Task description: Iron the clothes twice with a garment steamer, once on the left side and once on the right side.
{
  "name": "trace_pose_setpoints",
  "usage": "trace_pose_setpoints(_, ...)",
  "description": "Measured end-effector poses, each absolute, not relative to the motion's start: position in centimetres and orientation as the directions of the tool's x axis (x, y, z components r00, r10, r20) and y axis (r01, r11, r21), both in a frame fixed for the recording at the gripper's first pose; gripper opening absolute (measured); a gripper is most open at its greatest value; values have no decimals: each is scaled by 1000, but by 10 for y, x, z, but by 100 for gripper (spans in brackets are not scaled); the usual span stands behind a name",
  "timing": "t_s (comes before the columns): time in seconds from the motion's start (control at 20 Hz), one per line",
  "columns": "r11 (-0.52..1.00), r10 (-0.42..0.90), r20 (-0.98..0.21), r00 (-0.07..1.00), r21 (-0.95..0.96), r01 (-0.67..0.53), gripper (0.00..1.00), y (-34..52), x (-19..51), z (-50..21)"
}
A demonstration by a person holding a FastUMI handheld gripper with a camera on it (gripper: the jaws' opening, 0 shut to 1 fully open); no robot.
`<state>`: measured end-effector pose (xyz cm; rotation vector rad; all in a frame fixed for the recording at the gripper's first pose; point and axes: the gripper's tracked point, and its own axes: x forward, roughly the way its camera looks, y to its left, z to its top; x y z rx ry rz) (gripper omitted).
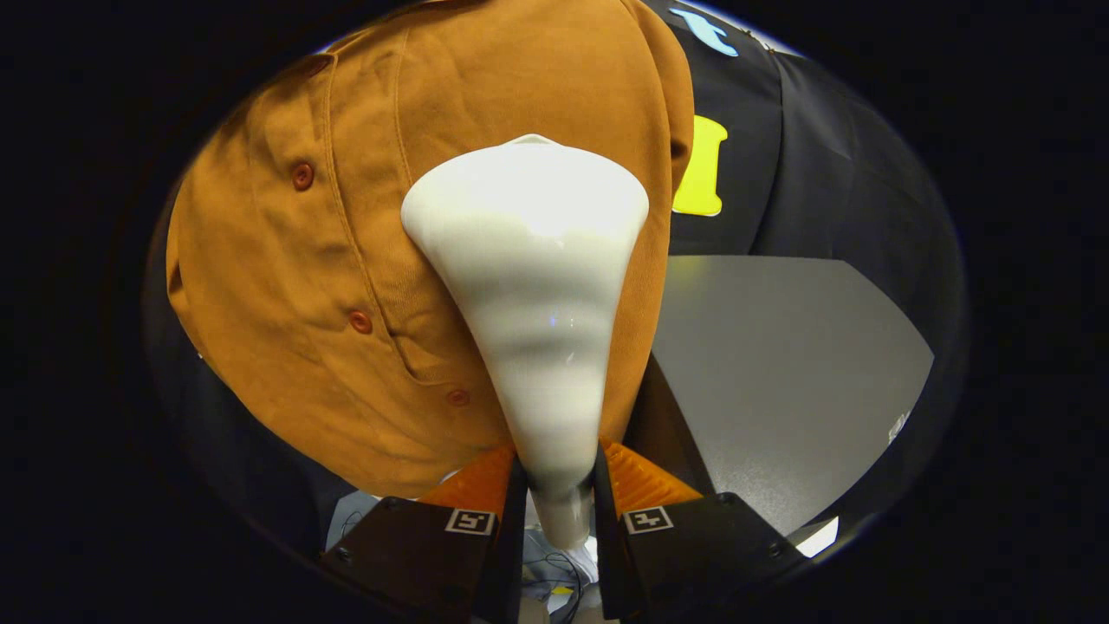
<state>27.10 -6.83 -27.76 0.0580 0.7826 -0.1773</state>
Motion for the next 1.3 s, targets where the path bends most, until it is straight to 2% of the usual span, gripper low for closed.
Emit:
trace_pose_setpoints(0.55, 981, -128, -789, 601, -14, 191, 39, -70, 243, -314)
trace_pose_setpoints(0.7, 981, -134, -774, 619, -15, 194, 39, -70, 239, -303)
trace_pose_setpoints(0.9, 982, -154, -685, 712, -27, 187, 39, -69, 240, -251)
trace_pose_setpoints(1.15, 986, -160, -494, 854, -32, 166, 39, -60, 246, -169)
trace_pose_setpoints(1.3, 989, -143, -404, 904, -38, 140, 39, -41, 249, -133)
